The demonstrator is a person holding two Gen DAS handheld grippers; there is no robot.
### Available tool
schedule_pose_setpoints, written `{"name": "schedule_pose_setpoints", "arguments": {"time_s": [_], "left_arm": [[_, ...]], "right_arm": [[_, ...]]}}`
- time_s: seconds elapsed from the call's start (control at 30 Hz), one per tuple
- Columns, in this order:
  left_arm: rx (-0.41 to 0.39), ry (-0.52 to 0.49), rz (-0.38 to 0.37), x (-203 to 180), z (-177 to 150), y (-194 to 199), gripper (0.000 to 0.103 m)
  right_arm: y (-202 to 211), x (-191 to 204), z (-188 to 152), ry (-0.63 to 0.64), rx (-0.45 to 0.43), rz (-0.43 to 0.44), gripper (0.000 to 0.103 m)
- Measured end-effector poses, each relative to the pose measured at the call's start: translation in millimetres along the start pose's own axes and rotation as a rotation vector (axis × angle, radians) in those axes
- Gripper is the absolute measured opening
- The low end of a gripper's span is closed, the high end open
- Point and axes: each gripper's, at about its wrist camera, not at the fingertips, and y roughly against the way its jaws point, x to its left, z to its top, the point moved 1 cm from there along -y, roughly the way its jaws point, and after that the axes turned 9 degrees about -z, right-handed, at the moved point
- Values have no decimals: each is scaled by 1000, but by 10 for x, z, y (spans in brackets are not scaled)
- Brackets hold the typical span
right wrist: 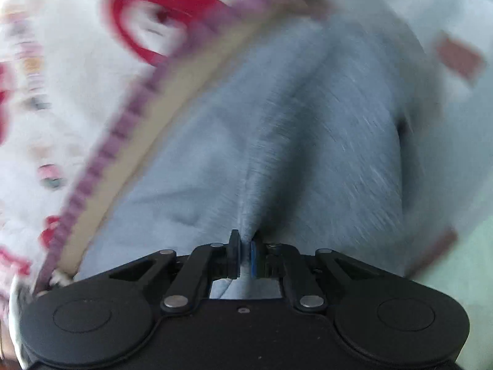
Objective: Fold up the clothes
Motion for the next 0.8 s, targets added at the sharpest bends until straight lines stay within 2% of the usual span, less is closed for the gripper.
{"name": "schedule_pose_setpoints", "arguments": {"time_s": [0.03,0.1,0.17,0.23,0.27,0.3,0.4,0.5,0.6,0.73,0.8], "left_arm": [[-15,-2,-6,-16,33,46,5],[-53,-17,-15,-71,81,123,5],[-108,-78,-34,-222,46,131,5],[-147,-150,-54,-402,1,62,5],[-148,-177,-64,-476,12,18,5],[-145,-196,-80,-553,58,-28,5],[-150,-268,-45,-804,239,-98,5],[-156,-340,-7,-1056,422,-166,5],[-171,-314,-37,-1150,481,-279,5],[-151,-386,-22,-1277,536,-654,5],[-120,-447,-15,-1377,586,-858,5]], "right_arm": [[195,-28,42,-45,-63,123,9],[489,-101,90,-98,-152,266,8],[531,-81,121,-53,-169,228,8],[372,15,85,54,-130,73,9],[342,28,68,67,-123,51,9],[345,21,55,56,-126,60,9],[528,31,148,-8,-196,160,8],[702,243,277,125,-283,124,9],[757,363,380,238,-346,90,9],[650,323,552,203,-330,146,9],[561,402,654,240,-331,143,9]]}}
